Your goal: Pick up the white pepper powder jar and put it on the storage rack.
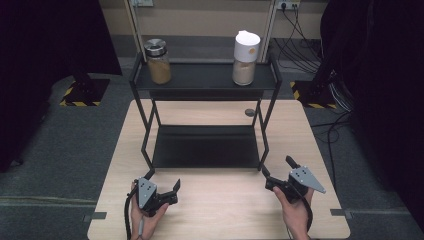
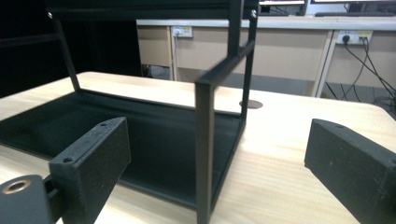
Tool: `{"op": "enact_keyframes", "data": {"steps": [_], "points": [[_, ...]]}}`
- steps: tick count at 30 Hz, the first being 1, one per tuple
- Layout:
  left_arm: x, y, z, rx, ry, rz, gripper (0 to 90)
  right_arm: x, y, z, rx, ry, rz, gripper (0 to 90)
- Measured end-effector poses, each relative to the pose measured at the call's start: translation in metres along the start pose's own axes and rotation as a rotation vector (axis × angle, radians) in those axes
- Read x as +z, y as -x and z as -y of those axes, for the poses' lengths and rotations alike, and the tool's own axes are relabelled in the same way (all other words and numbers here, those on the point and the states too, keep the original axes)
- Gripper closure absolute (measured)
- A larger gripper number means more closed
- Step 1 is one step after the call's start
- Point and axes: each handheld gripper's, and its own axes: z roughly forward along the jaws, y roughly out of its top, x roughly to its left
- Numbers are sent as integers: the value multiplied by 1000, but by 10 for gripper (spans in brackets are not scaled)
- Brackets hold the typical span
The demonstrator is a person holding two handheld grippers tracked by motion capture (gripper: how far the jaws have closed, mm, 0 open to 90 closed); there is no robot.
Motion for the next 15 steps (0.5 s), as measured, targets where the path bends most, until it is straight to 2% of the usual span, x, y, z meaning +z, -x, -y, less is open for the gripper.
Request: {"op": "enact_keyframes", "data": {"steps": [15], "points": [[0, 0, 0, -1, 0, 1, 2, -2, 2, 16, 18, -74, 3, 70]]}}
